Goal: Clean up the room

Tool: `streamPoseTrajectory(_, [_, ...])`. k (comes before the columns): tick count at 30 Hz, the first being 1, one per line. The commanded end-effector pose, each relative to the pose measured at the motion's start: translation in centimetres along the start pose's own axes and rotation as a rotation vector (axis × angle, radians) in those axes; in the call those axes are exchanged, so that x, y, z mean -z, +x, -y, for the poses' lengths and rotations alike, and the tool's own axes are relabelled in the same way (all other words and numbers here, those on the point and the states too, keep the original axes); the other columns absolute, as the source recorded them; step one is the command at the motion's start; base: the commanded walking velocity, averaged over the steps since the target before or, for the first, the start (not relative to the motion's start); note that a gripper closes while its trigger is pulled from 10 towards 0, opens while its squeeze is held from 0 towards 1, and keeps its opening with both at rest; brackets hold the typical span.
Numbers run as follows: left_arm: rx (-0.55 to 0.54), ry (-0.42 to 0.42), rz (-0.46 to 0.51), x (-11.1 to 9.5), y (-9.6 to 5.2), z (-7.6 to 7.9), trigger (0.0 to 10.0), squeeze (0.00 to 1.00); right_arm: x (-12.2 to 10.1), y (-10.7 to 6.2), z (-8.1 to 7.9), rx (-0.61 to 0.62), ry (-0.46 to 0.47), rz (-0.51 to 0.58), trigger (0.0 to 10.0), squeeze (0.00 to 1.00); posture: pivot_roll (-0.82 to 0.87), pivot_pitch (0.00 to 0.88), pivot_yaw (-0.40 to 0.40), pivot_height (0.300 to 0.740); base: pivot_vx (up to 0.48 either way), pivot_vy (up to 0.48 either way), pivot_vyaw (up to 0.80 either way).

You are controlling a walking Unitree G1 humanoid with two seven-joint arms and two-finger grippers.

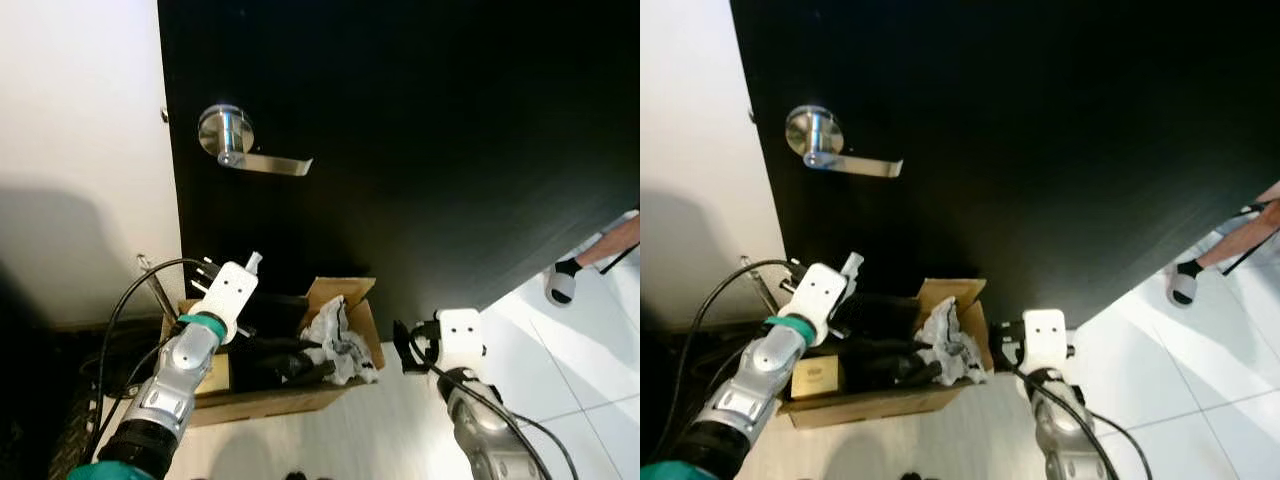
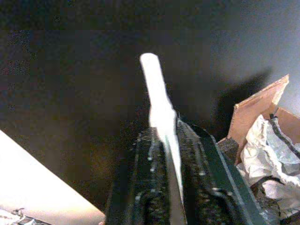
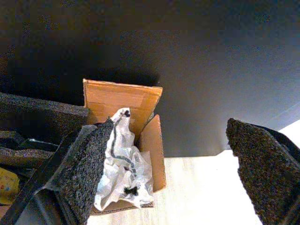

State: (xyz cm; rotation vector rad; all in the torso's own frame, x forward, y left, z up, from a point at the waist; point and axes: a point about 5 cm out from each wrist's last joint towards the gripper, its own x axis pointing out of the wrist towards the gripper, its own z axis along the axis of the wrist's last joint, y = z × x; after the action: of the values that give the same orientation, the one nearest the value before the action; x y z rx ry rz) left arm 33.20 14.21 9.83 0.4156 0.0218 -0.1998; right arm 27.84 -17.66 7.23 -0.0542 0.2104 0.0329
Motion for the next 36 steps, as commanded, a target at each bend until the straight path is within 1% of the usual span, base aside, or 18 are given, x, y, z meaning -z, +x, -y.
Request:
streamPoseTrajectory(1, [0.018, -0.007, -0.012, 0.44, -0.12, 0.69, 10.0, 1.00, 0.69, -0.37, 1.03, 0.033, -0.005, -0.034, 10.0, 0.00, 0.03, 0.147, -0.156, 0.740, 0.000, 0.000, 0.00])
streamPoseTrajectory(4, [0.005, 0.007, -0.015, 0.54, -0.07, 0.59, 10.0, 1.00, 0.65, -0.35, 1.03, 0.032, -0.005, -0.035, 10.0, 0.00, 0.03, 0.147, -0.156, 0.740, 0.000, 0.000, 0.00])
streamPoseTrajectory(5, [-0.002, 0.016, -0.017, 0.59, -0.04, 0.57, 10.0, 0.00, 0.72, -0.35, 0.98, 0.028, -0.007, -0.037, 10.0, 0.00, 0.03, 0.147, -0.156, 0.740, 0.000, 0.000, 0.00])
streamPoseTrajectory(10, [-0.002, 0.025, -0.020, 0.84, -0.09, 0.86, 10.0, 0.00, 0.75, -0.37, 1.07, 0.033, -0.006, -0.041, 10.0, 0.00, 0.04, 0.151, -0.159, 0.740, 0.000, 0.000, 0.00])
streamPoseTrajectory(15, [0.016, -0.017, -0.009, 0.75, -0.13, 1.10, 10.0, 0.00, 0.76, -0.38, 1.11, 0.034, -0.007, -0.042, 10.0, 0.00, 0.04, 0.151, -0.159, 0.740, 0.000, 0.000, 0.00])
streamPoseTrajectory(16, [0.006, -0.014, -0.006, 0.67, -0.11, 0.99, 10.0, 1.00, 0.77, -0.40, 1.08, 0.033, -0.008, -0.042, 10.0, 0.00, 0.04, 0.152, -0.160, 0.740, 0.000, 0.000, 0.00])
streamPoseTrajectory(19, [-0.007, -0.007, -0.003, 0.60, -0.08, 0.87, 10.0, 1.00, 0.77, -0.42, 1.04, 0.031, -0.008, -0.043, 10.0, 0.00, 0.04, 0.152, -0.160, 0.740, 0.000, 0.000, 0.00])
streamPoseTrajectory(20, [-0.015, 0.010, -0.017, 0.83, -0.05, 0.81, 10.0, 0.05, 0.78, -0.37, 0.83, 0.028, -0.007, -0.044, 10.0, 0.00, 0.04, 0.152, -0.160, 0.740, 0.000, 0.000, 0.00])
streamPoseTrajectory(22, [-0.015, 0.016, -0.021, 0.91, -0.04, 0.81, 10.0, 0.05, 0.78, -0.34, 0.74, 0.026, -0.006, -0.044, 10.0, 0.00, 0.04, 0.152, -0.160, 0.740, 0.000, 0.000, 0.00])
streamPoseTrajectory(23, [-0.015, 0.018, -0.023, 0.95, -0.04, 0.81, 10.0, 0.00, 0.76, -0.32, 0.66, 0.025, -0.006, -0.044, 10.0, 0.00, 0.04, 0.152, -0.160, 0.740, 0.000, 0.000, 0.00])
streamPoseTrajectory(28, [-0.018, 0.006, -0.023, 0.97, -0.05, 0.82, 10.0, 0.00, 0.71, -0.29, 0.65, 0.022, -0.006, -0.042, 10.0, 0.00, 0.04, 0.150, -0.164, 0.740, 0.000, 0.000, 0.00])
streamPoseTrajectory(33, [-0.040, -0.036, -0.022, 0.99, -0.06, 0.60, 10.0, 0.00, 0.58, -0.25, 0.86, 0.022, -0.011, -0.041, 10.0, 0.00, 0.03, 0.152, -0.171, 0.740, 0.000, 0.000, 0.00])
streamPoseTrajectory(36, [-0.047, -0.029, -0.021, 0.94, -0.03, 0.60, 10.0, 0.00, 0.59, -0.27, 0.99, 0.022, -0.014, -0.043, 10.0, 0.00, 0.03, 0.153, -0.176, 0.740, 0.000, 0.000, 0.00])
